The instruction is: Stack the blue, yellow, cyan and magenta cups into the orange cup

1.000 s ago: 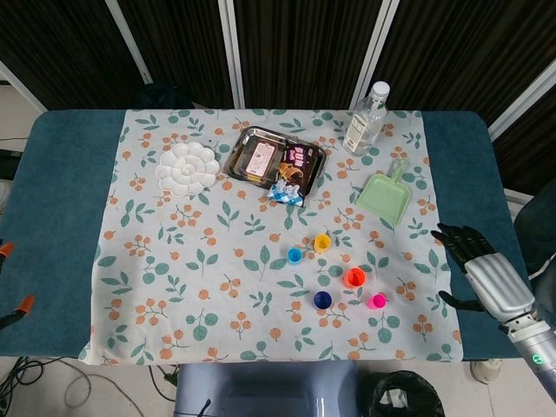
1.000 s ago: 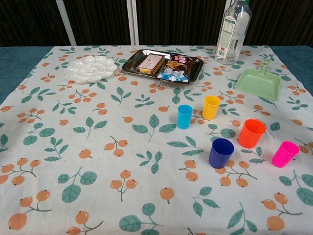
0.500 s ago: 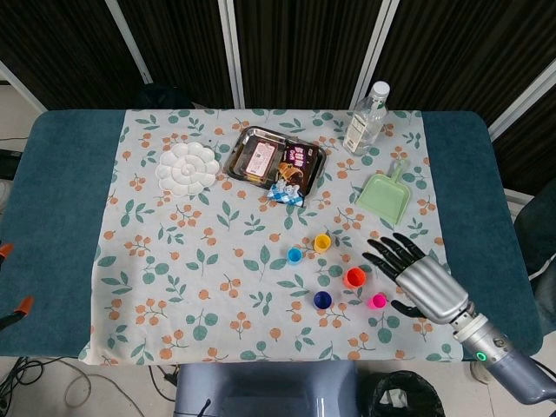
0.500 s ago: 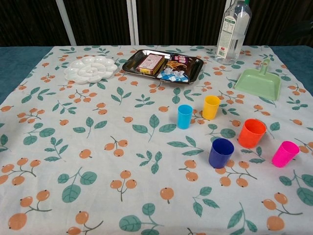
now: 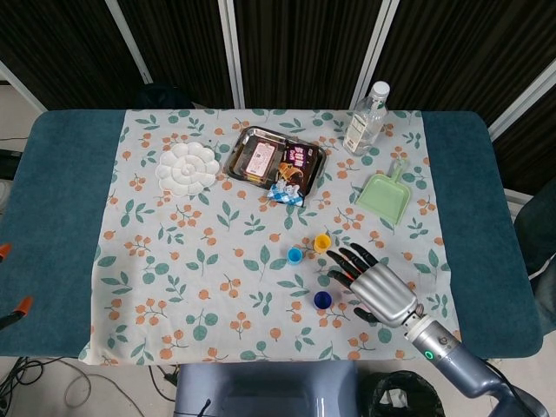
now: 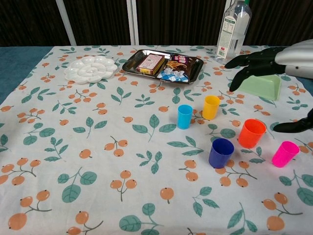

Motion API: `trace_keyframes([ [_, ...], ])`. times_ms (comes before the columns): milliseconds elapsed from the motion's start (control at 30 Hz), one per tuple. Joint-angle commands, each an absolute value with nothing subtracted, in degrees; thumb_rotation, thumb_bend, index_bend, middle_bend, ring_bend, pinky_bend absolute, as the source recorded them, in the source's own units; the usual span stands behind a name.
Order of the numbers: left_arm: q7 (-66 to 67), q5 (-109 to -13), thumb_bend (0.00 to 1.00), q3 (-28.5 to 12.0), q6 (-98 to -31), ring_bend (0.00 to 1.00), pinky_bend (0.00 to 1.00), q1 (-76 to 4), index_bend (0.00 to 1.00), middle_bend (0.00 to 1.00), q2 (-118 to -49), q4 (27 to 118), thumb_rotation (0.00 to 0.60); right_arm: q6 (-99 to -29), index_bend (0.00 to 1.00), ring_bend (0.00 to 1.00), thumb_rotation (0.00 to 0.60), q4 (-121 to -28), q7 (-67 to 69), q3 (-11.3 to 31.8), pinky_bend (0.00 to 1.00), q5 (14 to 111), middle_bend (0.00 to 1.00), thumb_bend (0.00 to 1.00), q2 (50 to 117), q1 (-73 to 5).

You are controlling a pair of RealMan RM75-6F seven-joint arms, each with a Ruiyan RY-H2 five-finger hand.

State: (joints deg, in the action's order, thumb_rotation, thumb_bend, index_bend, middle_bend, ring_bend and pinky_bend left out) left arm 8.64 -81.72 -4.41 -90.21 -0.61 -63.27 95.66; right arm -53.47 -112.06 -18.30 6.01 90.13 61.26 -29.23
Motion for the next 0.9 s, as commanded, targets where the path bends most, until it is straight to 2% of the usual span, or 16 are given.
trace_keyframes([
  [33, 8.62, -81.70, 0.19, -4.42, -90.19, 0.00, 0.00, -0.61, 0.15, 0.10, -63.27, 95.66, 0.600, -51.68, 0.25, 0.05, 0.600, -112.61, -21.22, 6.42, 0.06, 87.53, 0.00, 0.31, 63.55, -30.57],
  [400, 8.29, -81.31, 0.19, -4.61, -90.16, 0.00, 0.00, -0.57, 0.15, 0.10, -63.33, 95.60, 0.600, -49.85, 0.29, 0.05, 0.600, -111.28, -29.15, 5.82, 0.07, 82.45, 0.00, 0.35, 70.65, -32.86],
  [900, 8.02, -80.95, 0.19, -4.81, -90.18, 0.00, 0.00, -0.51, 0.15, 0.10, -63.42, 95.67, 0.600, -52.82, 0.31, 0.05, 0.600, -105.46, -37.87, 5.31, 0.07, 75.54, 0.00, 0.36, 78.74, -33.90],
])
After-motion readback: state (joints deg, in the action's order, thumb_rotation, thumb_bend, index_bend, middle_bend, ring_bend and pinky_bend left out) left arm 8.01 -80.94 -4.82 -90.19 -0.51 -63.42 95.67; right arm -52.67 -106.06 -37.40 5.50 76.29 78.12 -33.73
